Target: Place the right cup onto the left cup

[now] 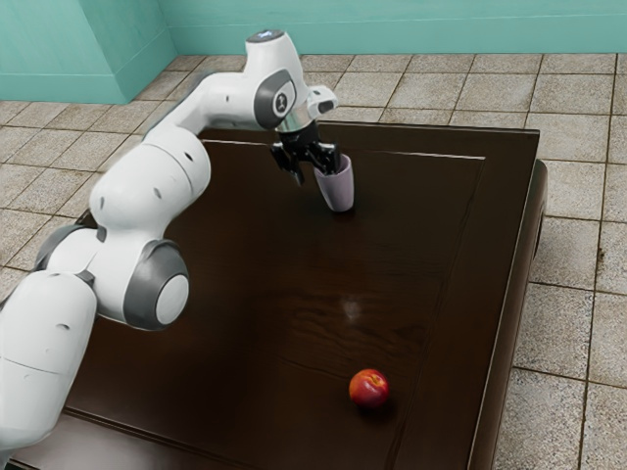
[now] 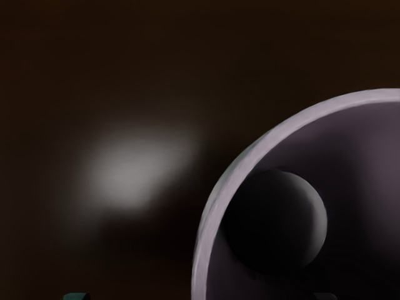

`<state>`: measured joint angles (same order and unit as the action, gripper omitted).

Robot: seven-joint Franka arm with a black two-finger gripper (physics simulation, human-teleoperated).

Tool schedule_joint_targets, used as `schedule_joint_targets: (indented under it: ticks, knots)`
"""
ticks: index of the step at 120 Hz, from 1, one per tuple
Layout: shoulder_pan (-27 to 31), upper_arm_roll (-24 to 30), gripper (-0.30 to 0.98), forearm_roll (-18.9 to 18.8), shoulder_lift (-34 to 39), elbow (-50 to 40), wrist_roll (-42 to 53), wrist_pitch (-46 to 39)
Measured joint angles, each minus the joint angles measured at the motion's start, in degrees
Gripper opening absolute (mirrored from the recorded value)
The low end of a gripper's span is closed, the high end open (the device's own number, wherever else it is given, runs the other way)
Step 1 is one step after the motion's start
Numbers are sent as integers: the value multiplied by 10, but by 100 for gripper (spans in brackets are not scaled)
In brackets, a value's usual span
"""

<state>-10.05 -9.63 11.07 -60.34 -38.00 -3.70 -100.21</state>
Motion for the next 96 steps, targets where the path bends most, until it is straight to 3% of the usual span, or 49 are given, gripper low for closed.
schedule_joint_targets:
  ticks: [11,25,50,66,76,96]
  knots:
    - [0,0,15,0,-2,0,-2,-4]
    - [0,0,3,0,-2,1,-5,-7]
    - [0,0,-6,0,1,2,-8,-8]
    - [4,2,-8,-2,45,-20,-12,-8]
    - [5,4,-9,-3,146,-134,-16,-8]
    - [8,1,-9,-35,502,-545,-38,-26]
